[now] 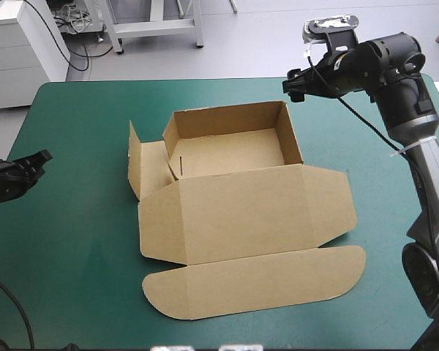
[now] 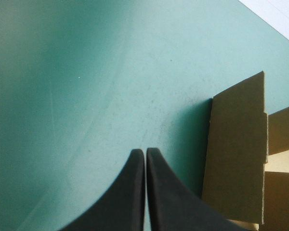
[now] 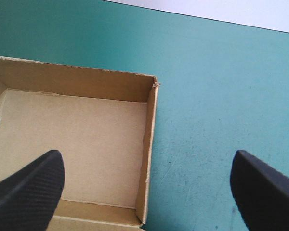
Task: Fold the box
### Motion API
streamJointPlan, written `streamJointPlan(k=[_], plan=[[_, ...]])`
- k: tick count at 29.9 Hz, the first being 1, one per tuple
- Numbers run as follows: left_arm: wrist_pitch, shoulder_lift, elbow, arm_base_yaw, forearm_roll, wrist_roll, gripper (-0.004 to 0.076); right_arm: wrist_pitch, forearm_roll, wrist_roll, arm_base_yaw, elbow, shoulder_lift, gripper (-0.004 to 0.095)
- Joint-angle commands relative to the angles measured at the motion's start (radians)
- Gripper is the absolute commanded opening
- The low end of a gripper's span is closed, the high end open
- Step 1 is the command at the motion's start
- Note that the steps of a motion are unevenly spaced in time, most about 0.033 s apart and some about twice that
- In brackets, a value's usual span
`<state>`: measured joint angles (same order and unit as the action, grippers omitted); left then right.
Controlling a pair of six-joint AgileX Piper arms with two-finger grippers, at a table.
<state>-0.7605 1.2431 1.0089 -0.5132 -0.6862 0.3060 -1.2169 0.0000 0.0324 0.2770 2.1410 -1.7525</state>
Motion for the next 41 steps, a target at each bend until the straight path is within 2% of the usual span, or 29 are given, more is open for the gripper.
streamJointPlan(k=[1, 25, 31, 41], plan=[[0.023, -0.026, 0.026, 0.003, -0.044, -0.003, -0.0008, 0.046, 0.008, 0.008, 0.001, 0.025, 0.038, 0.0858], [0.029, -0.026, 0.026, 0.006, -0.04, -0.019, -0.0008, 0.046, 0.009, -0.01, -0.003, 0.025, -0.284, 0.0858], [0.037, -0.026, 0.026, 0.006, -0.04, -0.019, -0.0008, 0.046, 0.051, -0.019, -0.003, 0.02, -0.317, 0.0858], [0.037, -0.026, 0.026, 0.006, -0.04, -0.019, -0.0008, 0.046, 0.041, -0.032, -0.003, -0.075, -0.318, 0.0858]])
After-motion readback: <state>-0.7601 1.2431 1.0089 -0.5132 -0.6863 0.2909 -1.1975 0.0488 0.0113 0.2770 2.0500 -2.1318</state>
